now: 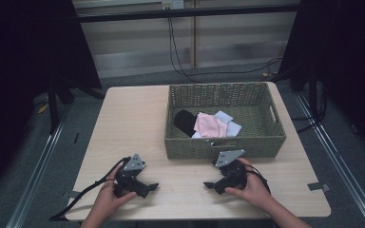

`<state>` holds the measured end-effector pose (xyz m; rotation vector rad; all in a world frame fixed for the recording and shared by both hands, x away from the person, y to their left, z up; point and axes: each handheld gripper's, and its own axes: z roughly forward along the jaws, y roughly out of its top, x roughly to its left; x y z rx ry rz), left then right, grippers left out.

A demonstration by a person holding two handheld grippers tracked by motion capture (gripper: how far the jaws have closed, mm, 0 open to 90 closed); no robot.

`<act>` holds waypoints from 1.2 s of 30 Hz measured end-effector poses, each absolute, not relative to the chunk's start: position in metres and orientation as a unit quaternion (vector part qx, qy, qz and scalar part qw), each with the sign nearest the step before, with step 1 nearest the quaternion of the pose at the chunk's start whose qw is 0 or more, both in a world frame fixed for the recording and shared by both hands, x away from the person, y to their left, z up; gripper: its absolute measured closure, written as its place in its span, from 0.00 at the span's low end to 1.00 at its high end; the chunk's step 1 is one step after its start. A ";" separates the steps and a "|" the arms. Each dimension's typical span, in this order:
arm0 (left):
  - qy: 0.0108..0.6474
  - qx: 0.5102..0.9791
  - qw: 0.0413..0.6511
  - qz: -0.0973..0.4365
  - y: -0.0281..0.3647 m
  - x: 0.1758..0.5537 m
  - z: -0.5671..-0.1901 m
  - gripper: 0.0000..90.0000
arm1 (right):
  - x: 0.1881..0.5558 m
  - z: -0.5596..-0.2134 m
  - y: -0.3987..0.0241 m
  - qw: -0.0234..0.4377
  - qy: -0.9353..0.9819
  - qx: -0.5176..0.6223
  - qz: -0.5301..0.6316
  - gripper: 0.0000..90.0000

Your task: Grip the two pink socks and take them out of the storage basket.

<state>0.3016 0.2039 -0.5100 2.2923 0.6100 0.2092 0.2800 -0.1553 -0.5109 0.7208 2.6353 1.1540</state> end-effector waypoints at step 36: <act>0.237 0.894 0.370 0.081 0.204 0.302 -0.510 0.00 | 0.299 -0.420 -0.162 -0.003 0.923 0.218 0.318 0.24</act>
